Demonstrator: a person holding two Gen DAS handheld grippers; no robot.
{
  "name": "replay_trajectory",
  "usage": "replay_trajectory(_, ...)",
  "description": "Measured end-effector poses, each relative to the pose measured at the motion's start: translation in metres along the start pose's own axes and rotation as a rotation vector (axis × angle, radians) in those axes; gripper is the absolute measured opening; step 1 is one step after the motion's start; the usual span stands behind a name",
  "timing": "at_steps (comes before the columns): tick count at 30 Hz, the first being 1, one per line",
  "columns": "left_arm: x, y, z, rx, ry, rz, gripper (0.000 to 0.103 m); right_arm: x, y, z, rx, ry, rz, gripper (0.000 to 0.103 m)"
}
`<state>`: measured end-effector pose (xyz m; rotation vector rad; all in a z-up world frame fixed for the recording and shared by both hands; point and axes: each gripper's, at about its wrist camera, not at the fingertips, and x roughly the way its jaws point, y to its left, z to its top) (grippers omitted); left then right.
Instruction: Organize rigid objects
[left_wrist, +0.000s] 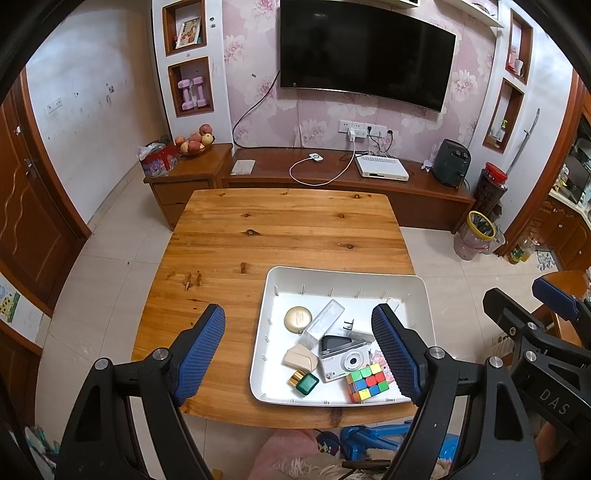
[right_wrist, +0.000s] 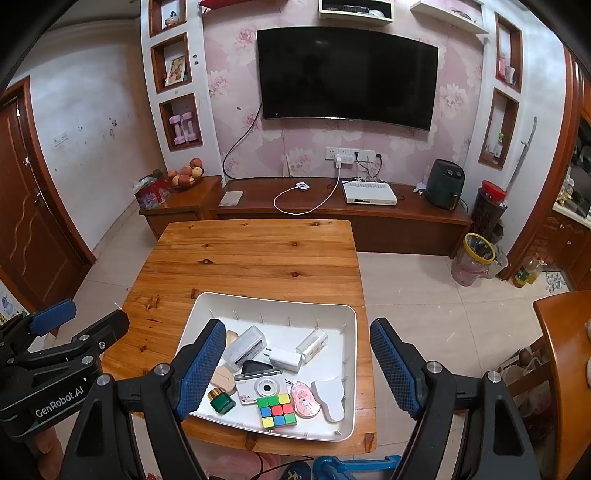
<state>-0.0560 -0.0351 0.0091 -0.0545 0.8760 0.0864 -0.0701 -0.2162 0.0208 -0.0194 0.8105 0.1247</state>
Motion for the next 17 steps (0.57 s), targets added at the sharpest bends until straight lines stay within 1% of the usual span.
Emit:
replay_trajectory(8,0.000,0.000,-0.001,0.000,-0.002,0.001,0.084,0.000,0.000,0.000,0.000,0.001,-0.001,0.081)
replay_trajectory(12,0.000,0.000,-0.010,0.003,-0.008,0.004,0.084,0.000,-0.001,0.000,0.000,0.001,-0.001,0.081)
replay_trajectory(17,0.000,0.001,-0.013,0.001,-0.002,0.006,0.084,0.000,0.000,0.001,-0.001,0.001,0.000,0.081)
